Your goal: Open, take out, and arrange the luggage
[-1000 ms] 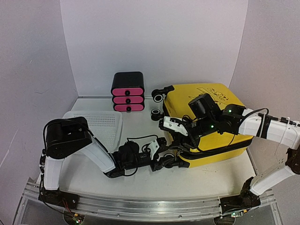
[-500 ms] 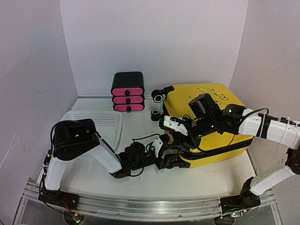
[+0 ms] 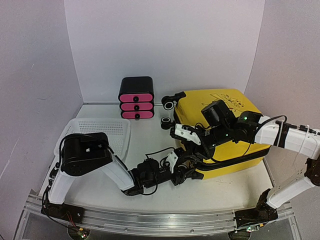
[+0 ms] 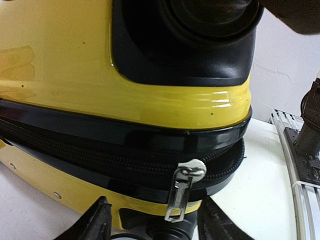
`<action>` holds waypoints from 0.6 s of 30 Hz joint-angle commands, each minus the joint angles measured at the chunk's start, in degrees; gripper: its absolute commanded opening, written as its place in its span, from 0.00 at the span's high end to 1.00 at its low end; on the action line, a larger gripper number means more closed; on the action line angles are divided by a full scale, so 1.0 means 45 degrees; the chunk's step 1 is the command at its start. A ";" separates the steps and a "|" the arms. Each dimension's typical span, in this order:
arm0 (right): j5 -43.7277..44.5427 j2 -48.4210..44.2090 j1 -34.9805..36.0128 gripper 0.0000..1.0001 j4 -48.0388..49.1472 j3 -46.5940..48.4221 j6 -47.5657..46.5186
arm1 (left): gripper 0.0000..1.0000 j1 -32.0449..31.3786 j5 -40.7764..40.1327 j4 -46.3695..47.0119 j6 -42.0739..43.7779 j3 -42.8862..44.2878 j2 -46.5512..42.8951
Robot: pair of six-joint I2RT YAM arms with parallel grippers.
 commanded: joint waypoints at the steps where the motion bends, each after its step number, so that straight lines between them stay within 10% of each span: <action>1: 0.0422 -0.0493 -0.0209 1.00 0.1619 0.0667 0.0514 | 0.47 -0.0180 -0.1323 0.0939 0.0259 0.0853 0.0274; 14: 0.0362 -0.0603 -0.0206 1.00 0.1616 0.0567 0.0600 | 0.79 -0.0194 -0.1115 0.0941 0.0460 0.0396 -0.0498; 18: 0.0268 -0.0620 -0.0206 1.00 0.1623 0.0608 0.0600 | 0.75 -0.0184 -0.0976 0.0941 0.0617 0.0266 -0.0707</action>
